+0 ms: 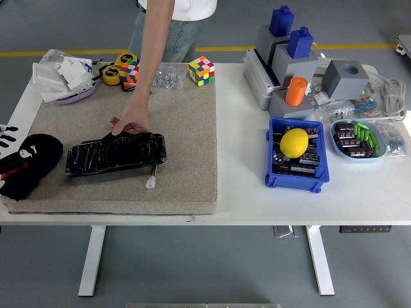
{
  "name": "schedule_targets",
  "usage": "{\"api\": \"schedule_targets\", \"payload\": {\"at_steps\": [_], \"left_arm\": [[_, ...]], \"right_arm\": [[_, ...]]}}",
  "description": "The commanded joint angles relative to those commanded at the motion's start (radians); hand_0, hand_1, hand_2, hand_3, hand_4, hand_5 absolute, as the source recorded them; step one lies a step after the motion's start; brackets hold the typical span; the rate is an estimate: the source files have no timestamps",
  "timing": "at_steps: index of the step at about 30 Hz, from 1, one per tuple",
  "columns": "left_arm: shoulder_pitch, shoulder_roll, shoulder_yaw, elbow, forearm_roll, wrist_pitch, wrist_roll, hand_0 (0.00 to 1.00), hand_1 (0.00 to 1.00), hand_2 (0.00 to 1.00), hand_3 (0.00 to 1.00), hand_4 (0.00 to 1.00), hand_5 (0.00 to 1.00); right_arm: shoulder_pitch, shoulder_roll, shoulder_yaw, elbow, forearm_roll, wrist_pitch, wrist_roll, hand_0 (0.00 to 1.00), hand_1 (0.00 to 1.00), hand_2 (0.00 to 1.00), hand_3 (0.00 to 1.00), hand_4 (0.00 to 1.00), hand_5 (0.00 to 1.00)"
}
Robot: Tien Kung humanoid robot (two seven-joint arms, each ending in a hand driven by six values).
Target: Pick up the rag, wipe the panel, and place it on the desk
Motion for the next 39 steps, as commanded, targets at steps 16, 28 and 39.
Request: {"api": "schedule_targets", "payload": {"at_steps": [16,28,39], "left_arm": [[0.089,0.069,-0.147,-0.425,0.108,-0.06,0.193,0.382,0.586,0.637,0.739,0.998,0.887],[0.142,0.104,-0.187,-0.53,0.003,-0.054,0.218,0.382,0.586,0.638,0.734,0.998,0.865],[0.197,0.142,-0.22,-0.659,-0.058,-0.036,0.23,0.381,0.592,0.637,0.737,0.961,0.632]], "right_arm": [[0.0,0.005,0.012,-0.004,-0.001,-0.005,0.007,0.743,0.629,0.688,0.595,0.964,0.579],[0.001,0.001,0.013,-0.004,0.0,-0.008,0.008,0.743,0.629,0.688,0.595,0.963,0.578],[0.002,0.003,0.013,0.0,-0.003,-0.013,0.006,0.743,0.634,0.689,0.594,0.963,0.577]]}}
